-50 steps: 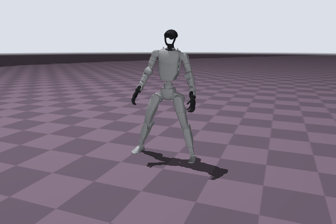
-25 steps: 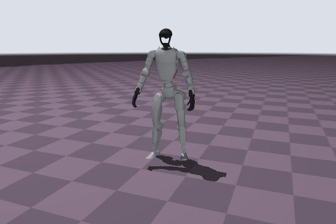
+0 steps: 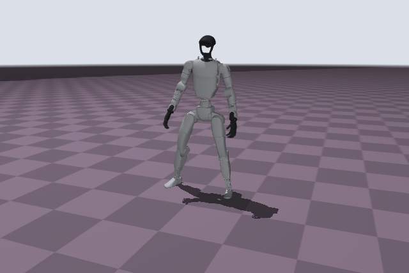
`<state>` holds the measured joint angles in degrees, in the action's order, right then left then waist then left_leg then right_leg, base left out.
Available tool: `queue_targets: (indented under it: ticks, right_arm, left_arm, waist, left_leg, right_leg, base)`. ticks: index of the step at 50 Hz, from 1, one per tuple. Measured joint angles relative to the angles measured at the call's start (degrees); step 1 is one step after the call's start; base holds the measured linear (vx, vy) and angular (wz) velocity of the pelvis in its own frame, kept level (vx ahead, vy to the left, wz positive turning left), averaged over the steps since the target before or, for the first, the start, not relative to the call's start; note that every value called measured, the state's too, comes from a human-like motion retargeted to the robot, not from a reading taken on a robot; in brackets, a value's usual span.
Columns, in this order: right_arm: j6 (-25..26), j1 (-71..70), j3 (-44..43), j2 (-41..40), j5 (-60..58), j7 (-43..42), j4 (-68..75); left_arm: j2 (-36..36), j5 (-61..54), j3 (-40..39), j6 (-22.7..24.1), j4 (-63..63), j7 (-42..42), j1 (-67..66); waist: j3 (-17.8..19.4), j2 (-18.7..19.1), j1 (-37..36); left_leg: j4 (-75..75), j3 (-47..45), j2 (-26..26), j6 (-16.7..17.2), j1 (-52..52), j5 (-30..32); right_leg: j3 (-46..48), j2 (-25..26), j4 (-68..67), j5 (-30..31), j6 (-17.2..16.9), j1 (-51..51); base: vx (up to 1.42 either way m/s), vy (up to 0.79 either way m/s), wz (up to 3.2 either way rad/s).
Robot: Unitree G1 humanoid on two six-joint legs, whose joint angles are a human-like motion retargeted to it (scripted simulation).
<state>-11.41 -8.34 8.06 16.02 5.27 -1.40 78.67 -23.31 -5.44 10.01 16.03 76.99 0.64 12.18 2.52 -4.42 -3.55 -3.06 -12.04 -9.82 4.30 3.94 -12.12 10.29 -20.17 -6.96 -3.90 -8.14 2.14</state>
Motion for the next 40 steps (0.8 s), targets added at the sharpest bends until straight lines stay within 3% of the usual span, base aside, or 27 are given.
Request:
queue_targets:
  ticks: [3, 10, 14, 19, 25, 32, 35, 40]
  right_arm:
    - [0.5, 1.53, -1.97, 1.26, 0.2, 1.06, -0.16]
    - [0.47, 2.55, -3.69, 3.29, -1.83, 2.28, 0.42]
    - [-0.19, 0.64, -4.85, 3.51, -1.23, 0.29, 2.4]
    - [-1.54, -2.75, -6.88, 4.78, 5.55, -2.18, 5.94]
    - [-1.36, -4.41, -7.39, 3.56, 10.79, -3.24, 4.78]
    - [1.7, -4.71, -0.96, -0.19, 0.0, 2.89, 3.4]
    - [0.76, -4.95, 0.48, -1.62, -1.72, 3.0, 3.36]
    - [-0.86, -5.53, 1.36, -3.66, -0.4, 1.21, 2.84]
  left_arm:
    - [-0.86, -1.25, -0.5, 0.53, -0.14, -0.53, 0.22]
    - [-3.21, -1.18, -2.58, 1.56, 1.12, -0.89, -1.33]
    - [-3.15, 0.33, -2.78, 2.94, 2.73, -2.69, -1.94]
    - [1.69, 5.07, -4.77, 1.95, 4.79, -2.94, -2.5]
    - [6.21, 6.79, -3.46, 0.2, 2.39, 0.26, -2.0]
    - [8.61, 1.52, -1.42, -2.27, 0.22, 7.68, -2.48]
    - [9.36, 1.46, -0.29, -1.73, 0.89, 8.99, -2.57]
    - [9.91, 2.06, 0.74, -0.89, 2.6, 8.43, -2.78]
  waist:
    - [-0.79, -0.44, 0.03]
    - [-2.16, -2.7, -0.54]
    - [-1.44, -3.25, -1.28]
    - [-0.08, -1.31, 0.16]
    - [1.65, -4.08, -2.17]
    - [1.91, -5.7, -7.85]
    - [1.06, -5.01, -8.08]
    - [-0.01, -3.44, -4.24]
  left_leg:
    - [-0.18, 0.27, -0.83, 0.41, 0.01, 0.16]
    - [-0.38, -1.58, -3.22, 1.59, 0.18, 1.54]
    - [0.15, -3.13, -5.77, 0.45, 0.11, 4.76]
    - [2.19, -10.81, -8.3, -2.15, -0.64, 7.65]
    - [6.79, -14.98, 0.99, -6.19, -1.99, -2.66]
    - [7.52, -14.08, 12.32, -7.43, -3.12, -7.45]
    - [5.01, -10.22, 13.93, -7.99, -3.62, -6.69]
    - [1.04, -4.1, 10.44, -5.72, -2.74, -1.7]
  right_leg:
    - [-1.96, -3.1, 3.44, 2.16, -1.91, -1.28]
    - [-3.83, -5.53, 9.1, -0.18, -4.7, -0.93]
    - [-2.94, -4.33, 10.58, 2.66, -5.34, -0.86]
    - [-2.23, -0.15, 7.2, 0.51, -4.15, -0.29]
    - [-2.81, 0.5, 5.84, 0.37, -4.89, 1.22]
    - [-5.25, 4.48, 8.47, 1.58, -3.89, 1.54]
    - [-5.22, 7.79, 9.12, 1.62, -3.85, 1.29]
    - [-4.35, 14.2, 9.55, 0.74, -2.9, -0.15]
  base:
    - [0.07, -0.39, 0.12]
    - [0.04, -0.52, -0.21]
    - [0.0, -0.64, -0.25]
    - [-0.01, -0.57, 0.26]
    - [-0.03, -0.4, -0.03]
    - [-0.01, -0.25, -0.44]
    - [0.02, -0.19, -0.23]
    - [0.01, -0.18, 0.04]
